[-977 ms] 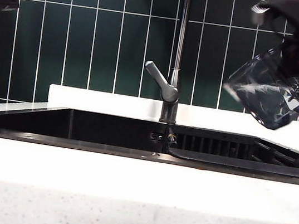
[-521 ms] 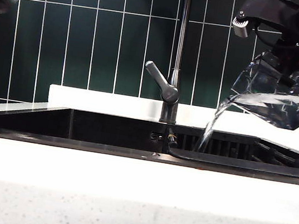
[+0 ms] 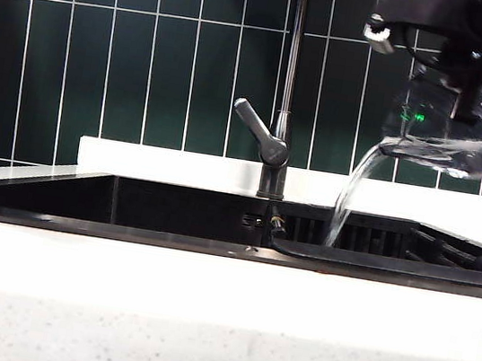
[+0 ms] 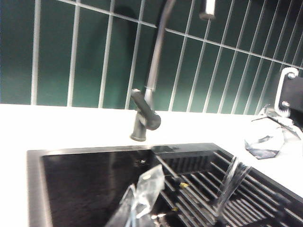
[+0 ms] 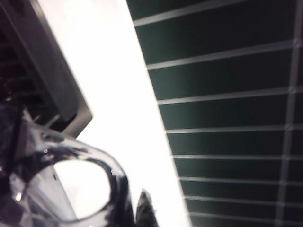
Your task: Pick up the mug next to the sink, go to the faucet to get some water, pour the water into the sink, and finally put the mug back to its place.
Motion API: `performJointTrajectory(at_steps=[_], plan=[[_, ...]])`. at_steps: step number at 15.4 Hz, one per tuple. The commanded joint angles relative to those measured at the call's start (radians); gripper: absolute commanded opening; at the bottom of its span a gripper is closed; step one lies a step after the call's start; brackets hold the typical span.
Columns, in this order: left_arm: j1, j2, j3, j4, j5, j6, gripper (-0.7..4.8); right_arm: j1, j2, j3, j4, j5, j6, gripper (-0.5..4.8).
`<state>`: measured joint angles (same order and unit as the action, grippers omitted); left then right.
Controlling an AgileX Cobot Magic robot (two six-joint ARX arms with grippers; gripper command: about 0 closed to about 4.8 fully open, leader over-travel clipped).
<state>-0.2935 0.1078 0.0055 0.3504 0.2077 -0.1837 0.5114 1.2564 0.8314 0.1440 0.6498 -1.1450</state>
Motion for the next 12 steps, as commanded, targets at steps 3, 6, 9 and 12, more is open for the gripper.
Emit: performJointTrajectory(at_steps=[3, 6, 9, 12], plan=[[-0.001, -0.108, 0.002, -0.120, -0.010, 0.003, -0.05, 0.088, -0.013, 0.008, 0.078, 0.119, -0.182, -0.06], [-0.001, -0.108, 0.002, -0.155, -0.009, 0.014, -0.06, 0.120, -0.015, 0.008, 0.114, 0.171, -0.271, -0.06], [-0.001, -0.108, 0.002, -0.171, -0.006, 0.015, -0.05, 0.135, -0.015, 0.008, 0.123, 0.224, -0.319, -0.06], [-0.001, -0.108, 0.002, -0.171, -0.005, 0.016, -0.05, 0.137, -0.015, 0.008, 0.123, 0.235, -0.348, -0.06]])
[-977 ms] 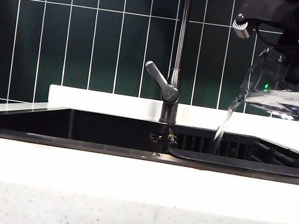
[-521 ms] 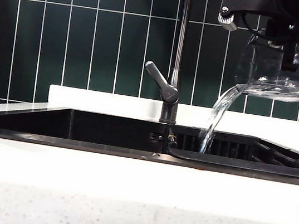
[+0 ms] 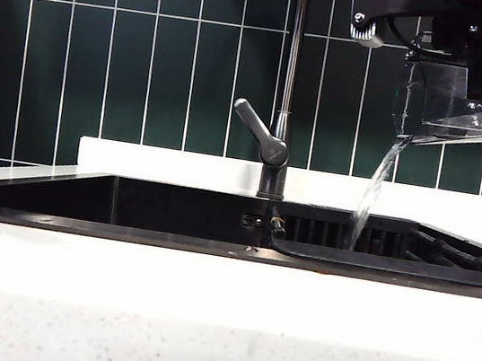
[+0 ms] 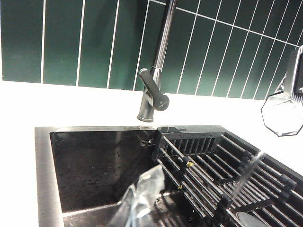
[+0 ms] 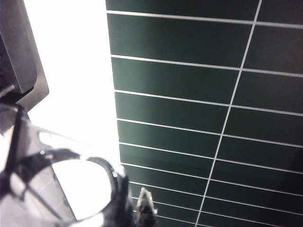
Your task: Pick up the mug next to the sink, go to the faucet to get some water, pour the water into the sink, and finally put the mug back to its place.
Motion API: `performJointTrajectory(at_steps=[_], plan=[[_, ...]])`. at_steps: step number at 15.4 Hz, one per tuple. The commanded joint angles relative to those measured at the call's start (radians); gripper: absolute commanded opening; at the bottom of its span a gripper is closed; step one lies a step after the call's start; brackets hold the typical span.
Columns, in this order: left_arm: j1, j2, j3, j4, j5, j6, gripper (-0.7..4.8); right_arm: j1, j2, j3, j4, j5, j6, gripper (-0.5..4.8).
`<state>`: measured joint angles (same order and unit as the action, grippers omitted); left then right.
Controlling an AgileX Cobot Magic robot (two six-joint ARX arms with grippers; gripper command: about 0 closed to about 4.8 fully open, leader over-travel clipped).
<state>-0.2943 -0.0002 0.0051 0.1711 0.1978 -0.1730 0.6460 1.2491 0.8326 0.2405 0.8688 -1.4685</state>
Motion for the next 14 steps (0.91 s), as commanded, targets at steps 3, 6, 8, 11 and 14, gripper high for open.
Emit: performJointTrajectory(at_steps=[3, 6, 8, 11, 14], plan=[[0.000, 0.000, 0.002, -0.004, 0.005, 0.004, -0.05, 0.014, -0.008, 0.007, 0.026, 0.022, -0.017, -0.06], [0.000, 0.000, 0.002, -0.019, 0.007, -0.041, -0.06, 0.005, -0.009, 0.007, 0.025, 0.014, 0.279, -0.06], [0.000, 0.000, 0.003, 0.011, 0.070, -0.097, -0.06, -0.030, -0.026, 0.007, -0.042, -0.070, 0.627, -0.06], [0.000, 0.000, 0.003, 0.062, 0.103, -0.139, -0.05, -0.173, -0.091, -0.032, -0.136, -0.311, 1.081, -0.06], [0.000, 0.000, 0.002, 0.047, 0.121, -0.160, -0.05, -0.391, -0.199, -0.177, -0.066, -0.563, 1.284, -0.06]])
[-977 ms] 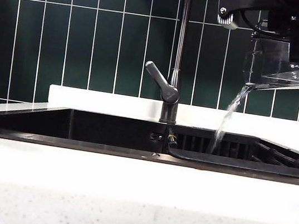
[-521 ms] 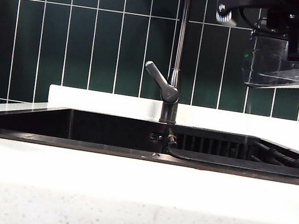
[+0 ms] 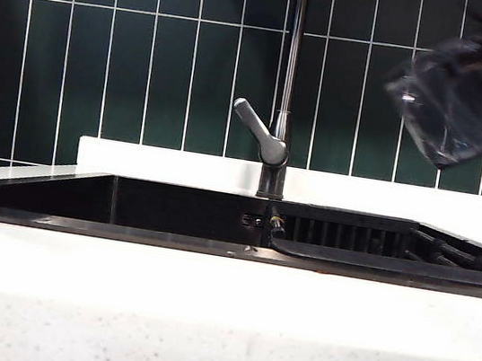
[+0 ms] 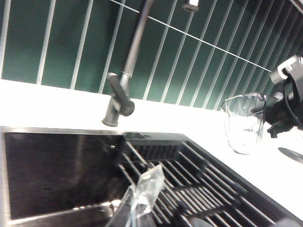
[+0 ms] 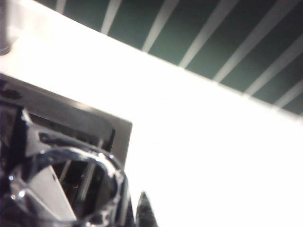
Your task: Pick up the mug next to the sink, go to the faucet to get some water, pour the water into the sink, and finally put the mug back to its place.
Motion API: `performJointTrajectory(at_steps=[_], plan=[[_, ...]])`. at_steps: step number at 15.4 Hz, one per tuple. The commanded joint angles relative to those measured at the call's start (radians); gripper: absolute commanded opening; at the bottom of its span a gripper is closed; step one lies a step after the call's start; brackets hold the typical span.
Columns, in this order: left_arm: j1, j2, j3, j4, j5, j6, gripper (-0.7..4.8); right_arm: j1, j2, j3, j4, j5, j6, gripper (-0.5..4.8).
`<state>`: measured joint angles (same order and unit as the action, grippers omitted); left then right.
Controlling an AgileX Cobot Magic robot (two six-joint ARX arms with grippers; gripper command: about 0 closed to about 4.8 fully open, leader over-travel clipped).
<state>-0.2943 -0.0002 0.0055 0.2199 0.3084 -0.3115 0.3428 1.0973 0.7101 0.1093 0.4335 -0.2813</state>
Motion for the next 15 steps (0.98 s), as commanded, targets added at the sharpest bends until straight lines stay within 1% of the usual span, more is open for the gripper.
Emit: performJointTrajectory(at_steps=[1, 2, 4, 5, 6, 8, 10, 11, 13, 15], plan=[[0.000, 0.000, 0.002, -0.003, 0.011, -0.022, -0.05, -0.152, -0.076, -0.104, 0.114, -0.214, 0.114, -0.06], [0.000, 0.000, 0.002, -0.003, 0.012, -0.023, -0.05, -0.232, -0.099, -0.155, 0.192, -0.314, 0.167, -0.06], [0.000, 0.000, 0.002, -0.011, 0.011, -0.041, -0.05, -0.349, -0.100, -0.201, 0.272, -0.390, 0.340, -0.06], [0.000, 0.000, 0.002, -0.021, 0.019, -0.041, -0.05, -0.414, -0.090, -0.228, 0.339, -0.414, 0.397, -0.06], [0.000, 0.000, 0.002, -0.026, 0.027, -0.041, -0.05, -0.436, -0.087, -0.243, 0.380, -0.407, 0.407, -0.06], [0.000, 0.000, 0.002, -0.044, 0.032, -0.040, -0.06, -0.447, -0.044, -0.257, 0.449, -0.324, 0.413, -0.06], [0.000, 0.000, 0.002, -0.063, 0.034, -0.040, -0.05, -0.446, 0.037, -0.257, 0.528, -0.319, 0.413, -0.06], [0.000, 0.000, 0.002, -0.076, 0.033, -0.040, -0.06, -0.446, 0.113, -0.257, 0.592, -0.320, 0.413, -0.06], [0.000, 0.000, 0.002, -0.077, 0.036, -0.040, -0.05, -0.446, 0.209, -0.257, 0.655, -0.323, 0.412, -0.06], [0.000, 0.000, 0.002, -0.077, 0.036, -0.040, -0.05, -0.446, 0.322, -0.257, 0.743, -0.360, 0.408, -0.06]])
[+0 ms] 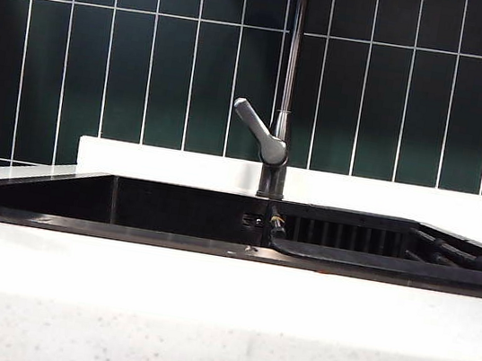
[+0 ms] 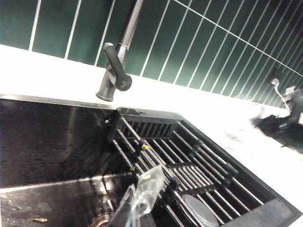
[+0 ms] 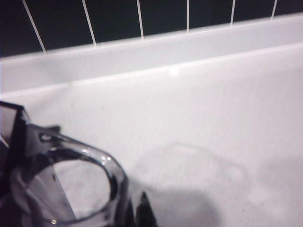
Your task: Pick up the mug next to the sink, go to the faucet to get some water, pour the water into the sink, and finally put the mug back to its place.
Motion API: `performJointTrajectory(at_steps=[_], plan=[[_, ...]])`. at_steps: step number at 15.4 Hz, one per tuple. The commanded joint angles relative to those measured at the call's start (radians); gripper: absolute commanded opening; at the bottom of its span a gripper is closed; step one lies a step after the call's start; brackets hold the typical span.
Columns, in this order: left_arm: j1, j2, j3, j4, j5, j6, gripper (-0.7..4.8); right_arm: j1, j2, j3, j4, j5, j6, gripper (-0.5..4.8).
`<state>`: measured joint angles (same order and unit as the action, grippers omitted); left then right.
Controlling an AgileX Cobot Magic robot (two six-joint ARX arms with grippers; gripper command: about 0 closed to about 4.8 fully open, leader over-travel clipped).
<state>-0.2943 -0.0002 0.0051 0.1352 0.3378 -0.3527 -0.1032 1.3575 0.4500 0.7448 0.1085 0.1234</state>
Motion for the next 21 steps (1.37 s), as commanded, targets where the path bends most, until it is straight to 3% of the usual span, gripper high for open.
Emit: performJointTrajectory(at_steps=[1, 5, 9, 12, 21], plan=[[0.000, 0.000, 0.002, 0.007, 0.007, 0.001, -0.05, -0.001, 0.101, 0.004, 0.142, -0.046, -0.003, -0.06], [0.000, 0.000, 0.002, 0.007, 0.026, 0.004, -0.05, -0.037, 0.154, 0.010, 0.158, -0.118, -0.095, -0.06], [0.000, 0.000, 0.002, -0.008, 0.044, 0.005, -0.05, -0.143, 0.154, 0.012, 0.152, -0.251, -0.080, -0.06], [0.000, 0.000, 0.002, -0.008, 0.044, 0.005, -0.05, -0.153, 0.155, 0.019, 0.151, -0.336, -0.070, -0.06], [0.000, 0.000, 0.002, -0.008, 0.045, 0.005, -0.05, -0.154, 0.204, 0.040, 0.150, -0.305, -0.071, -0.06]])
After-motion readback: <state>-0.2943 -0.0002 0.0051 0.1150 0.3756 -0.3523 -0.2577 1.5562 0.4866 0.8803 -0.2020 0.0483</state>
